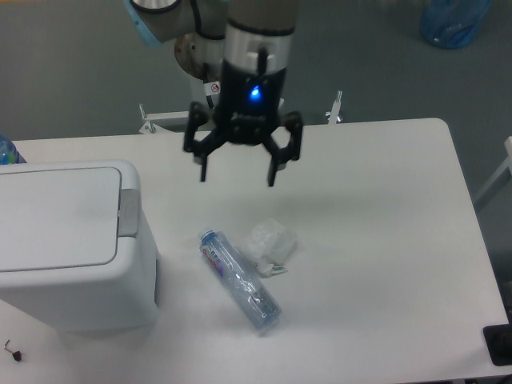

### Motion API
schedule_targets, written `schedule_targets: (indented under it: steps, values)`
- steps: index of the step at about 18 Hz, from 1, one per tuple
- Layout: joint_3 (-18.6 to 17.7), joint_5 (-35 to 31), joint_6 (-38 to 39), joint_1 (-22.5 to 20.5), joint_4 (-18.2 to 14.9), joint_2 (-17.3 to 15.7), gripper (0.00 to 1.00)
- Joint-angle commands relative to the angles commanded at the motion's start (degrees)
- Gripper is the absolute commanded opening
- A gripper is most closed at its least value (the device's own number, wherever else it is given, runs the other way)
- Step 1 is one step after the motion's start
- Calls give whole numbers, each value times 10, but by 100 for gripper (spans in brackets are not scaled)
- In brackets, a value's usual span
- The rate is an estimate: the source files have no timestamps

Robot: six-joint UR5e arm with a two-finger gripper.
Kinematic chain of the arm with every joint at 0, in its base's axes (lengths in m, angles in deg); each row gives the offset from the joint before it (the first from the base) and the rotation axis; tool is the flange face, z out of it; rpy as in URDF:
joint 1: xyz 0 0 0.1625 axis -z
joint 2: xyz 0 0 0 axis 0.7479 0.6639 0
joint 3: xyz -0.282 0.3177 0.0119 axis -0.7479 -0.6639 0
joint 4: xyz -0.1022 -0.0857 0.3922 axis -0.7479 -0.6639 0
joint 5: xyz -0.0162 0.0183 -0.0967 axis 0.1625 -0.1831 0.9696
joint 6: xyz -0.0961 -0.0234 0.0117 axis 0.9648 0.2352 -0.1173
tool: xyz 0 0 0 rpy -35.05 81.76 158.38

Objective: Open the trash can
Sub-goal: 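Move the open gripper over the white trash can lid, then lower the gripper finger onto the lid edge and press down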

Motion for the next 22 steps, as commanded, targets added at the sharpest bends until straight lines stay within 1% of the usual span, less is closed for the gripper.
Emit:
schedule_targets:
  steps: [3, 6, 7, 15, 22]
  values:
    - [-9, 2, 9, 12, 16, 4, 100]
    - [-30, 2, 40, 25, 64, 6, 100]
    - [-38, 2, 41, 27, 76, 6, 100]
    - [-41, 2, 66, 46, 80, 17, 100]
    - [-41, 3, 81, 48, 80, 18, 100]
